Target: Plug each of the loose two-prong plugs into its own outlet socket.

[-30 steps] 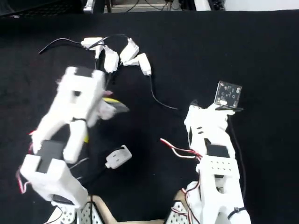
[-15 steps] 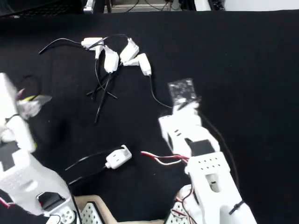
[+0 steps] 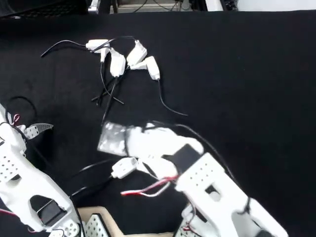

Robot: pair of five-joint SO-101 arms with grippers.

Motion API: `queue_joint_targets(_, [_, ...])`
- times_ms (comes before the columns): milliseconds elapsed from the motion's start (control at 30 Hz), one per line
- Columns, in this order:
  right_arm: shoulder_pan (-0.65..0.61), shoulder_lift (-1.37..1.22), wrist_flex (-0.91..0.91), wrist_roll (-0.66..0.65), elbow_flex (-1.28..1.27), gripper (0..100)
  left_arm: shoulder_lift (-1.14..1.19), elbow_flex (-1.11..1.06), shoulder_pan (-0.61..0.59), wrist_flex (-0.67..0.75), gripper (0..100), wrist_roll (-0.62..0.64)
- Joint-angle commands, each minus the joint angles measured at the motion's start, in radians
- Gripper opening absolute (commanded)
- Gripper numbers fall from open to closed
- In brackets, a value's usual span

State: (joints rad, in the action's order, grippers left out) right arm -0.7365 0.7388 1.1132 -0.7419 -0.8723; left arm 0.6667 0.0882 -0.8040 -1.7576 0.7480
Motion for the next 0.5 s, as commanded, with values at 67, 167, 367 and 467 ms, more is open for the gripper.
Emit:
queue_joint_targets(67, [-0.058, -0.305, 0.103, -0.176, 0.259, 32.2, 0.014, 0.039, -0.001, -0.003, 60, 0.006])
queue_joint_targets(167, [-0.117, -0.501, 0.216, -0.244, 0.430, 32.2, 0.014, 0.041, -0.001, -0.002, 60, 0.006])
queue_joint_targets(367, [-0.195, -0.812, 0.526, -0.318, 0.797, 32.2, 0.011, 0.041, 0.002, -0.002, 60, 0.006])
queue_joint_targets(467, [-0.199, -0.921, 0.597, -0.338, 0.897, 32.2, 0.008, 0.041, 0.002, -0.002, 60, 0.006])
